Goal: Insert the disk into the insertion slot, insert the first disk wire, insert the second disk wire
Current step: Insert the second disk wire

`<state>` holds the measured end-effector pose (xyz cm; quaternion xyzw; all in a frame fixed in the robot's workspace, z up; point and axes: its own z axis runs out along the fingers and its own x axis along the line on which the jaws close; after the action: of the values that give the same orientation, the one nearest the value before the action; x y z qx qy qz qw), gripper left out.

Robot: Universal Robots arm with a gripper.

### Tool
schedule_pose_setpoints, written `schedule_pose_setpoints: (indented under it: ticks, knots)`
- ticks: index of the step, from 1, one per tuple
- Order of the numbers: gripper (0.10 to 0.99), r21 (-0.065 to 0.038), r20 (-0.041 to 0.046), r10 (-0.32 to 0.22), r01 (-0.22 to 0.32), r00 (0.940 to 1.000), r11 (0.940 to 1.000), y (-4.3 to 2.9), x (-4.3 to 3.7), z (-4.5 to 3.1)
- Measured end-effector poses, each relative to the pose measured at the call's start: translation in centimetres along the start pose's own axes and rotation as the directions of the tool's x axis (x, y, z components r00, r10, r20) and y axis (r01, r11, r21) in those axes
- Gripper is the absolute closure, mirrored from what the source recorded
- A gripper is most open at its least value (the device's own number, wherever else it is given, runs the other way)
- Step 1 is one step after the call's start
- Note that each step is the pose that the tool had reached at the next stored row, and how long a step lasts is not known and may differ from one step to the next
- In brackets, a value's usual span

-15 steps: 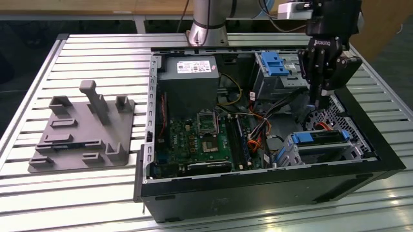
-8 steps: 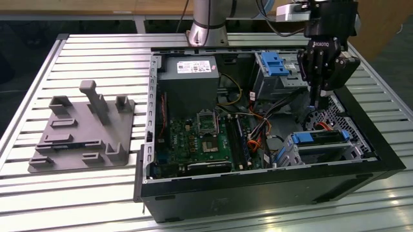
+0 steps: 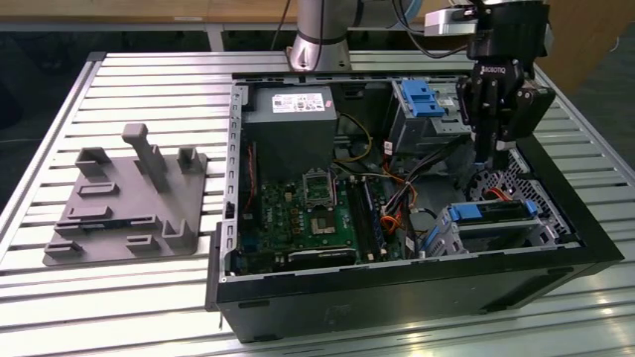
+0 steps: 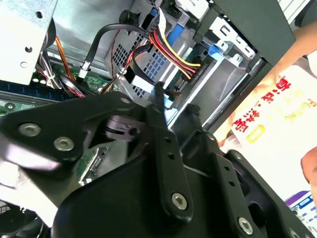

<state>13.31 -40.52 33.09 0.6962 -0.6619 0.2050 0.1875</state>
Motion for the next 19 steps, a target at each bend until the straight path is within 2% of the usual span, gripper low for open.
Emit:
schedule_pose_setpoints:
  ticks: [1, 2, 11, 19]
  knots:
    - [0.745, 0.001, 0.0000, -0.001, 0.001, 1.0000, 1.0000, 0.00, -0.01, 0.01]
    - [0.682, 0.001, 0.0000, -0.002, 0.002, 1.0000, 1.0000, 0.00, -0.02, 0.02]
    - [0.682, 0.005, -0.0034, -0.012, 0.012, 0.9999, 0.9999, -0.40, -0.11, 0.26]
    - [0.682, 0.005, -0.0059, -0.012, 0.012, 0.9999, 0.9999, -0.40, -0.25, 0.49]
